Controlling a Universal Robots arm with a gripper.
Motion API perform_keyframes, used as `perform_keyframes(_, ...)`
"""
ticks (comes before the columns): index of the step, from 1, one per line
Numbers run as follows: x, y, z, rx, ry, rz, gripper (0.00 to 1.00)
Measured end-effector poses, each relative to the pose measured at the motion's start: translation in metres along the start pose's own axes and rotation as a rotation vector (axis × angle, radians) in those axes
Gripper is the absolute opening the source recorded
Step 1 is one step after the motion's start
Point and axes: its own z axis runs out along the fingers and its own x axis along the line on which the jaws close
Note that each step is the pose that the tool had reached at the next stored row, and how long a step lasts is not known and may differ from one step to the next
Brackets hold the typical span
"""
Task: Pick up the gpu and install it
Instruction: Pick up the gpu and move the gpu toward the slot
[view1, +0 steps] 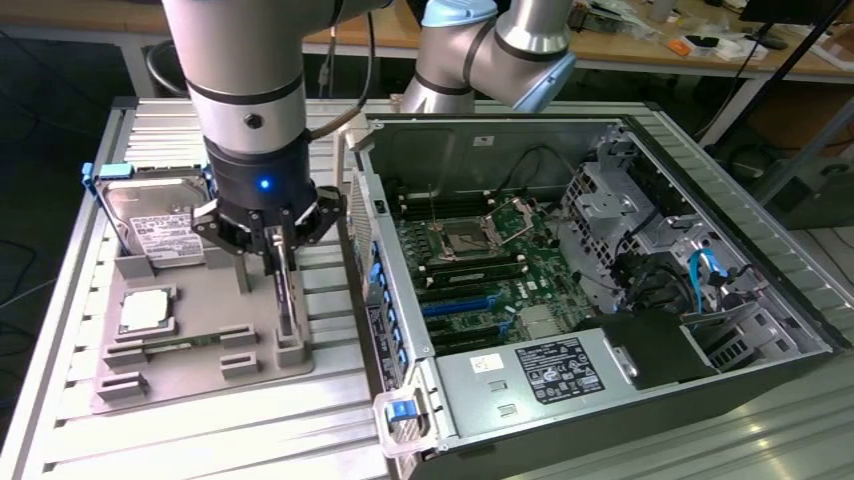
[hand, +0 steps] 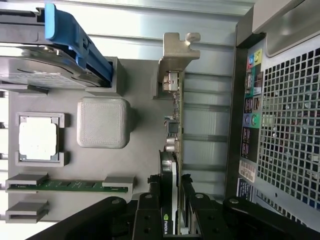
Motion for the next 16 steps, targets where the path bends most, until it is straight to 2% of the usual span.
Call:
perform_keyframes(4, -0.001, 0.0004, -0.0134, 0.0001, 0.0002, 0.0, 0.27)
perform_keyframes(6, -0.001, 0.0008, -0.0287, 0.0, 0.0, 0.0, 0.27)
perform_keyframes(16, -0.003, 0.0021, -0.0746, 0.0, 0.0, 0.0, 0.27)
